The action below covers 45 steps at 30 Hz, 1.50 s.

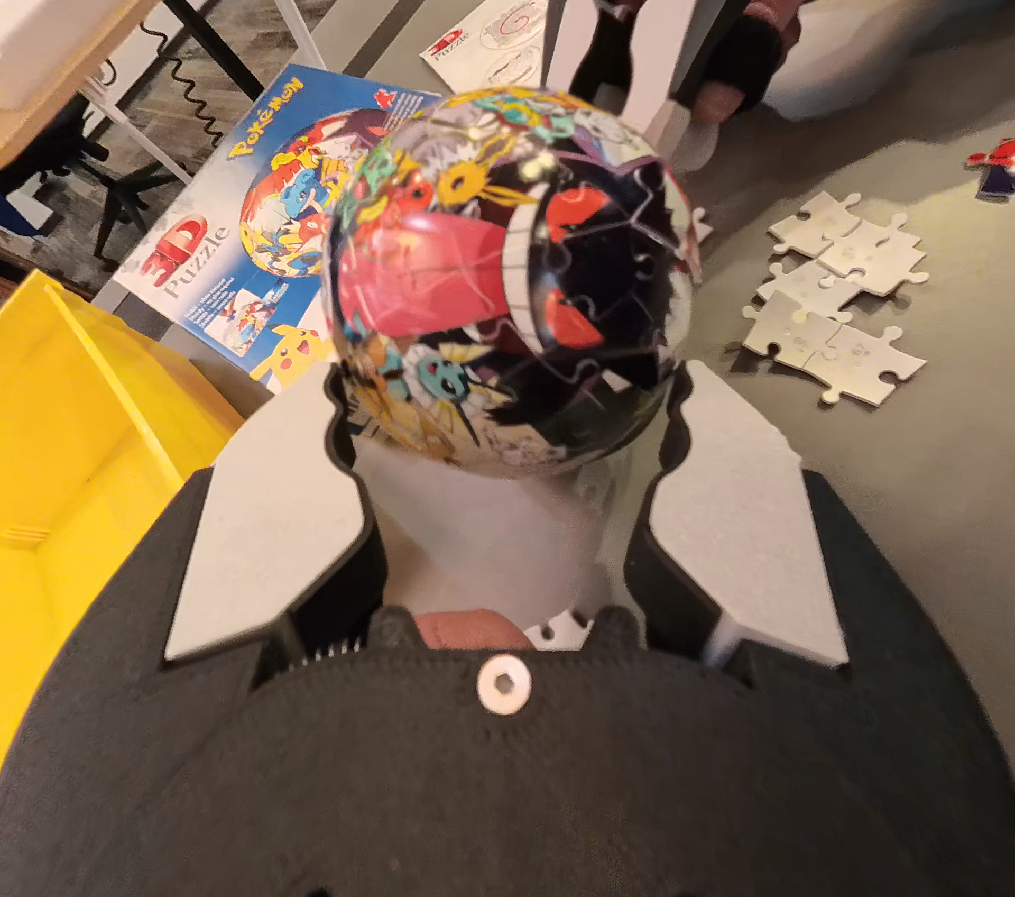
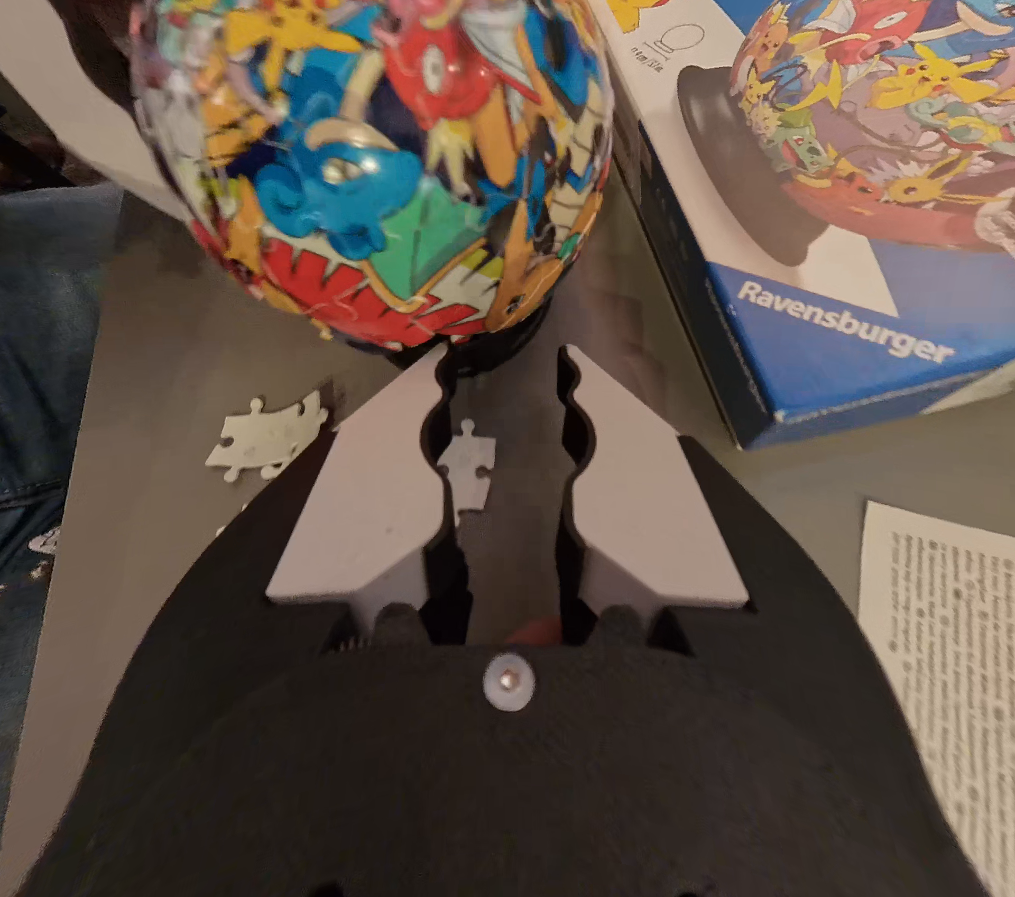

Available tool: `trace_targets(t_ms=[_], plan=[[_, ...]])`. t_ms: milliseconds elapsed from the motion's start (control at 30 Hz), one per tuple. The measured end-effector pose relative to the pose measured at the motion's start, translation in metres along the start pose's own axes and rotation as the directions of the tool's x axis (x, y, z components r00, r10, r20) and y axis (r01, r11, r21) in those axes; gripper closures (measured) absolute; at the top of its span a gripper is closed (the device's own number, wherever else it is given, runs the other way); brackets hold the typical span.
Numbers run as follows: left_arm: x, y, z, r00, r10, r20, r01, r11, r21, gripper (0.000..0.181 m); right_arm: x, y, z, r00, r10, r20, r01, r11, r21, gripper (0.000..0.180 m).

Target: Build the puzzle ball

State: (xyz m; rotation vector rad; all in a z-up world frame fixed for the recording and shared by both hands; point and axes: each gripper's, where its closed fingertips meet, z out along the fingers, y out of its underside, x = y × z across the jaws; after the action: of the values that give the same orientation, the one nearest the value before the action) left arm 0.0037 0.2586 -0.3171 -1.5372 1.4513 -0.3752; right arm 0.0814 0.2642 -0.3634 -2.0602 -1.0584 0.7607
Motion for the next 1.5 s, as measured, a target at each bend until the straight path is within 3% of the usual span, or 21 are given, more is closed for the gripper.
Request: trace_targets(t_ms=[467,833,1100,1367,1500], plan=[[0.003,0.002,0.001,1.000,0.000,0.013,0.000,1.000,-0.018,0.071,0.000,0.022,-0.044,1.000,0.001,-0.028,-0.001,1.000,-0.019,0.144],[0.003,0.000,-0.023,0.997,-0.045,0.058,0.046,0.999,-0.016,0.071,-0.039,0.059,-0.054,0.996,-0.065,0.061,0.070,0.993,-0.091,0.147],[0.052,-0.018,-0.045,0.993,-0.106,0.045,0.108,0.994,-0.032,0.082,-0.068,0.053,-0.039,0.982,-0.125,0.140,0.137,0.988,-0.074,0.150],[0.114,-0.016,-0.022,0.982,-0.176,-0.064,0.171,0.982,-0.081,0.093,-0.072,0.046,-0.017,0.977,-0.150,0.149,0.164,0.983,-0.088,0.151],[0.116,-0.002,-0.017,0.991,-0.135,-0.018,0.131,0.980,-0.148,0.092,-0.062,0.044,-0.026,0.984,-0.099,0.151,0.104,0.994,-0.026,0.151]])
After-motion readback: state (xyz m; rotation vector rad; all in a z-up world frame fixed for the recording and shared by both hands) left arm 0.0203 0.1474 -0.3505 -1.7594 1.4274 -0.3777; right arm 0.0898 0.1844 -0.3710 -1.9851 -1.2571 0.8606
